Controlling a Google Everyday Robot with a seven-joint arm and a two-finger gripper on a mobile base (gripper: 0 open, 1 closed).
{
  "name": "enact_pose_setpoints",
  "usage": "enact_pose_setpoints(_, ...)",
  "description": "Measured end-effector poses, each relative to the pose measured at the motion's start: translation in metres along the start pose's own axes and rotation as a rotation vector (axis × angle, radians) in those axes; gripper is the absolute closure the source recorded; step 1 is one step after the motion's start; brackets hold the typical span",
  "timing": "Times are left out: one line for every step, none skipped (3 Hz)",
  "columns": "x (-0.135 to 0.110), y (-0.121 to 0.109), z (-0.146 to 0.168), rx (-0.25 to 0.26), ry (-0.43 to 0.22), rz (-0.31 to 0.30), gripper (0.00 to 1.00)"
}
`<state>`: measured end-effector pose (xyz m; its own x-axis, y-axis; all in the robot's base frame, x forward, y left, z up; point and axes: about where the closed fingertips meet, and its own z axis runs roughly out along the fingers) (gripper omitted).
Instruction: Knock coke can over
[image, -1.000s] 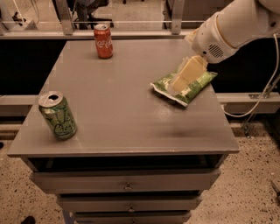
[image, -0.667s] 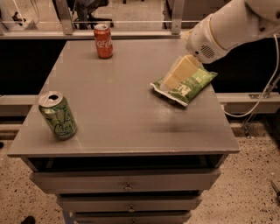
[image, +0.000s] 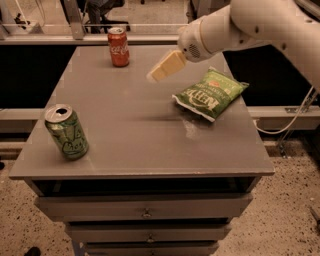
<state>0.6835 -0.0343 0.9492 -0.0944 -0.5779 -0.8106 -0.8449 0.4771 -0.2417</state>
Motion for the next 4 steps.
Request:
enact_pose_setpoints(-0.019, -0.021, 0.049, 0.030, -0.090, 0.043, 0.00)
enact_pose_setpoints(-0.034, -0.036, 0.096, 0.076, -0.161, 0.084, 0.00)
enact_pose_setpoints(-0.046, -0.054, 0.137, 0.104, -0.223, 0.121, 0.00)
enact_pose_setpoints(-0.059, -0.075, 0.167, 0.121, -0.282, 0.156, 0.00)
